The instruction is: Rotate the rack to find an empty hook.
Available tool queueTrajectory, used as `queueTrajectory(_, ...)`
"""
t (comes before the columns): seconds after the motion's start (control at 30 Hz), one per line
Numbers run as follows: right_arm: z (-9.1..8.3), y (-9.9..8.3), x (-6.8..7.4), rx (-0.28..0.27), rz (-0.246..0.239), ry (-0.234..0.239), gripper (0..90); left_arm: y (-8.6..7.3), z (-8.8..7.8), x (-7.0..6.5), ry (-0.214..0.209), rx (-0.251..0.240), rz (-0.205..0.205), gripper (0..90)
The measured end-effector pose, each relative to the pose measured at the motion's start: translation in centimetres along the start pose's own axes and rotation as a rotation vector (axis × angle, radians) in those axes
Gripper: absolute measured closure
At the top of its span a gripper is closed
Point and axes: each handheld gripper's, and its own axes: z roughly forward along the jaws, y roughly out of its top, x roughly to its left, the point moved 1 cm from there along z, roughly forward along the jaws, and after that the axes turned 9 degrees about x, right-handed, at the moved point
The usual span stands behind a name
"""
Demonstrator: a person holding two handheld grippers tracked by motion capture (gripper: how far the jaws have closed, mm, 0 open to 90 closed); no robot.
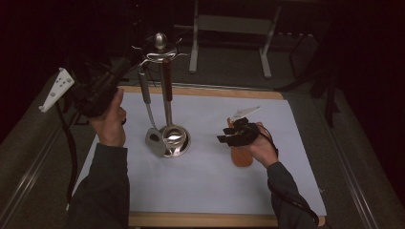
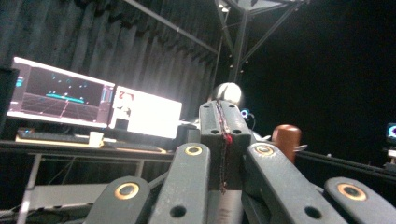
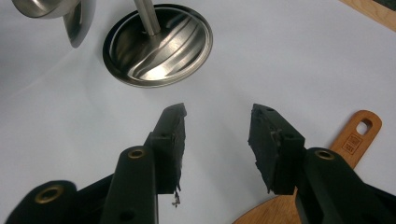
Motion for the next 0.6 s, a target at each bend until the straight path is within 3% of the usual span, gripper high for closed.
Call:
queueTrajectory(0.27, 0.0, 0.0, 0.0, -0.001, 0.003, 0.002, 55.7, -0.2, 0.7, -1.7, -0.049, 0.029, 0.026, 90.0)
queueTrajectory(0.6, -0.2, -0.4, -0.3, -0.001, 0.009, -0.003, 55.7, -0.7, 1.4, -1.6, -0.011, 0.063, 0.031, 90.0)
